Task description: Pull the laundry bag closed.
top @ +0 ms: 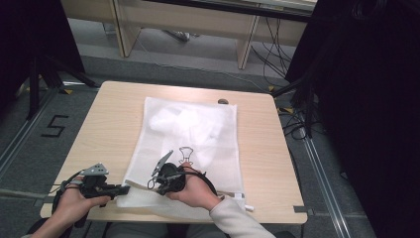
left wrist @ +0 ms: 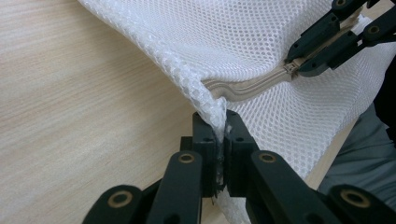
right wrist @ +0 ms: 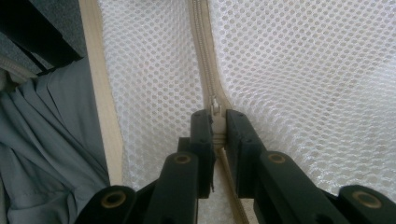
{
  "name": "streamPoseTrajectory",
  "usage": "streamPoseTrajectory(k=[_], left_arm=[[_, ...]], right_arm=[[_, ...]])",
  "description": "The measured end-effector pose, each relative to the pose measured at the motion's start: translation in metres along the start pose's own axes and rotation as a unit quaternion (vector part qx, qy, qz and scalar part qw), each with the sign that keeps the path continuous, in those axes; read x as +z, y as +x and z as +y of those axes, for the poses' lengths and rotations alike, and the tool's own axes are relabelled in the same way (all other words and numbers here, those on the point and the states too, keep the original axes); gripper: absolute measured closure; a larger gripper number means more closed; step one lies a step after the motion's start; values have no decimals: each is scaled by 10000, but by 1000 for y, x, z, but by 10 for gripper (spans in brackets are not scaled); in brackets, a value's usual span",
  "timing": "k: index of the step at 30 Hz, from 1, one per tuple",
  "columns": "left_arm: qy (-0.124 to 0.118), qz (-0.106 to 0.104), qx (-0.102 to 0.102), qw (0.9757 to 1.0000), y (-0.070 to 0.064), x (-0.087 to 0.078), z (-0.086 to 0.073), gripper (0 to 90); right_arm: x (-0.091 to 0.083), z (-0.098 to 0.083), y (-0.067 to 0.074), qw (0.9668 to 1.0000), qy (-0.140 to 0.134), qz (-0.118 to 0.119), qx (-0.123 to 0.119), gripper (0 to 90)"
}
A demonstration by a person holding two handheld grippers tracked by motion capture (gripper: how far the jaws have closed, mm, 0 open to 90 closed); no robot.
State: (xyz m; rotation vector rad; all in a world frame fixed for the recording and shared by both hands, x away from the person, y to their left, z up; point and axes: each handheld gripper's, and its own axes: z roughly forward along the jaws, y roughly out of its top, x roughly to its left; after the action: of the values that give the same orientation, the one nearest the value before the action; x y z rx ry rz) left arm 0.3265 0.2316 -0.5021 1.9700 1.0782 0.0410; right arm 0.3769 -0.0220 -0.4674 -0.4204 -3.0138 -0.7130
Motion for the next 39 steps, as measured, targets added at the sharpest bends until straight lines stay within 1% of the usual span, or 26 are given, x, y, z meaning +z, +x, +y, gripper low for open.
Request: streamPoseTrajectory(k=[1,2,3,4,5,6,8,10,12,16,17,18,19,23,24,26,27,28,29,30,31,34,36,37,38,39], left_arm=[[-18,13,-9,10000,-1,0,0,852],[-18,13,-9,10000,-1,0,0,852],[-123,32,-24,9999,-1,2,-1,852],[-116,33,-20,9999,-1,2,-1,852],[-117,30,-18,9999,-1,2,-1,852],[-16,15,10,10000,0,1,0,852],[-103,48,4,9999,-1,1,-1,853],[15,7,0,10000,0,0,0,852],[19,4,8,10000,0,0,0,852],[-80,39,-5,10000,0,1,-1,852],[-27,58,16,10000,0,0,0,852],[-96,51,-3,9999,-1,1,-1,852],[4,7,2,10000,0,0,0,852],[-1,29,13,10000,0,0,0,853],[12,1,3,10000,0,0,0,852],[-3,35,18,10000,0,0,0,852],[-112,47,-14,9999,-1,1,-1,852],[-115,40,-15,9999,-1,2,-1,852],[33,30,57,10000,0,0,0,852],[33,32,52,10000,0,0,0,852],[17,36,40,10000,0,0,0,852],[2,40,21,10000,-1,0,0,852],[-4,66,33,10000,-1,0,0,852],[-7,27,20,10000,0,0,0,852],[-47,23,18,10000,0,1,0,852],[-3,35,24,10000,0,0,0,852]], right_arm=[[-1,0,2,9998,89,-41,168,822],[-1,0,2,9998,89,-41,168,822],[0,0,2,9998,82,-33,195,822],[1,0,2,9999,1,60,132,823],[1,0,2,9999,24,53,140,823],[1,0,2,9999,24,53,140,823],[1,0,2,9999,105,23,135,823],[0,-1,1,9998,92,84,144,823],[-2,-3,-1,9999,94,-8,110,823],[-2,-4,1,9998,75,49,203,823],[-2,-4,1,9998,75,49,203,823],[-3,-4,1,9995,152,8,281,823],[-5,-5,-1,9998,152,-15,121,823],[-7,-6,-2,9999,111,-22,97,823],[-9,-7,0,9993,230,-57,283,823],[-9,-7,-1,9994,237,-33,255,823],[-9,-8,-1,9996,209,-28,173,823],[-9,-8,-1,9996,209,-28,173,823],[-9,-8,-2,9997,157,7,161,823],[-10,-8,0,9994,198,26,284,823],[-11,-9,-1,9995,224,-30,199,823],[-11,-9,-2,9998,186,-44,82,823],[-14,-10,1,9991,268,-5,334,823],[-14,-10,1,9990,284,-38,349,823],[-14,-11,-1,9990,358,-69,249,823],[-14,-11,-1,9990,358,-69,249,823]])
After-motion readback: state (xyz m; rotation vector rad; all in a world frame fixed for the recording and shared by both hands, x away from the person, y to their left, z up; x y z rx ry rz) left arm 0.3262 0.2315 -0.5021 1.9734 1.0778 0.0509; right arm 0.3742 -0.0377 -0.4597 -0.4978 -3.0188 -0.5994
